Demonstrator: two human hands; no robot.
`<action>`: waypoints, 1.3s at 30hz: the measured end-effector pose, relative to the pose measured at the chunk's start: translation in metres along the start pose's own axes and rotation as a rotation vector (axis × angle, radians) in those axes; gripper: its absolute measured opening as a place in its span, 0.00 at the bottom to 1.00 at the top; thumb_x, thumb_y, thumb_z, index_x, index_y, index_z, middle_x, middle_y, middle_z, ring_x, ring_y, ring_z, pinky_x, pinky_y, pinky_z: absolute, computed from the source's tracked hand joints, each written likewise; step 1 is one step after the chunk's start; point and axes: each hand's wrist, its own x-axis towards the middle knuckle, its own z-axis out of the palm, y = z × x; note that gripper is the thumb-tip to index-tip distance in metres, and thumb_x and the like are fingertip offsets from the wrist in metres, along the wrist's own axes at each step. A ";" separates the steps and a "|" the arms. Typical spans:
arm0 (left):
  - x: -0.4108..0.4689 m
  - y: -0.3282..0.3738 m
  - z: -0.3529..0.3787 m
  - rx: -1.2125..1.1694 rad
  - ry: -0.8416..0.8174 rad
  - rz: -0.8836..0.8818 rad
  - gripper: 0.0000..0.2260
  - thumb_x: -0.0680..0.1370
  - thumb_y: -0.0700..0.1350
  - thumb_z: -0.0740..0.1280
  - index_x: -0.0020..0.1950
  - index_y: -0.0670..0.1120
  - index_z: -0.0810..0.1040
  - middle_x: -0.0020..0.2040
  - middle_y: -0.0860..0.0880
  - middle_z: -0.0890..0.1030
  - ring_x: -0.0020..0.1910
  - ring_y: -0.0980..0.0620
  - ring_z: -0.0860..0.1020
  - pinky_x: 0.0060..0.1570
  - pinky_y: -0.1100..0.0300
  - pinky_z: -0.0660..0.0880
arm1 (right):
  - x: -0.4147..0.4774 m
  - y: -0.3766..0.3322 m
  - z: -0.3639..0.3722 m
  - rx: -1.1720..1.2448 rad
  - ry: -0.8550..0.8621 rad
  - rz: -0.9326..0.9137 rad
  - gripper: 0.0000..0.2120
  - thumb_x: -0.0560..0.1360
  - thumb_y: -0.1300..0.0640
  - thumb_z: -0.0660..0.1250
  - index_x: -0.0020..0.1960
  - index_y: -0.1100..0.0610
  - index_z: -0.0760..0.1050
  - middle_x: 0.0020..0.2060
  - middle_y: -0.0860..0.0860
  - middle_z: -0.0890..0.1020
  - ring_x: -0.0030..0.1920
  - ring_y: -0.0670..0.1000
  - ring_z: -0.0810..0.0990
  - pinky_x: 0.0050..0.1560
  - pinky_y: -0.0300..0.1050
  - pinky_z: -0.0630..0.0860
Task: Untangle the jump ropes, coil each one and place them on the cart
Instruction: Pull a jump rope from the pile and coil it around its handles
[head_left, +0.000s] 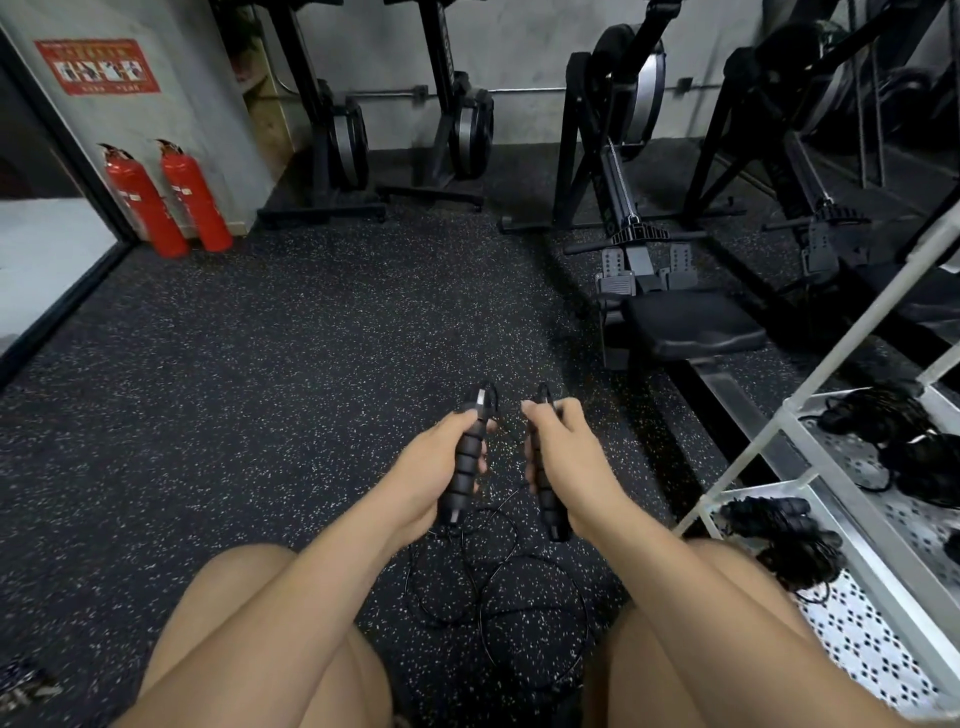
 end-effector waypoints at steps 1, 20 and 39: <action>-0.001 0.000 0.001 -0.006 0.009 -0.011 0.17 0.88 0.55 0.61 0.63 0.48 0.86 0.46 0.47 0.79 0.45 0.49 0.75 0.46 0.53 0.73 | -0.001 0.003 0.001 0.059 -0.001 0.023 0.09 0.84 0.48 0.63 0.55 0.54 0.69 0.39 0.55 0.79 0.37 0.54 0.76 0.39 0.53 0.75; -0.002 -0.007 0.002 0.018 -0.123 0.032 0.13 0.88 0.49 0.65 0.69 0.48 0.82 0.64 0.47 0.87 0.69 0.42 0.81 0.73 0.42 0.74 | -0.001 0.019 0.004 0.094 -0.027 -0.107 0.14 0.82 0.48 0.71 0.67 0.44 0.81 0.59 0.45 0.87 0.60 0.49 0.86 0.68 0.58 0.81; 0.000 -0.005 -0.004 -0.047 -0.075 0.082 0.15 0.87 0.50 0.66 0.70 0.46 0.82 0.65 0.44 0.86 0.69 0.41 0.81 0.74 0.37 0.74 | -0.011 0.011 -0.004 0.140 -0.294 -0.153 0.32 0.77 0.54 0.80 0.75 0.35 0.72 0.66 0.40 0.84 0.67 0.45 0.83 0.68 0.52 0.80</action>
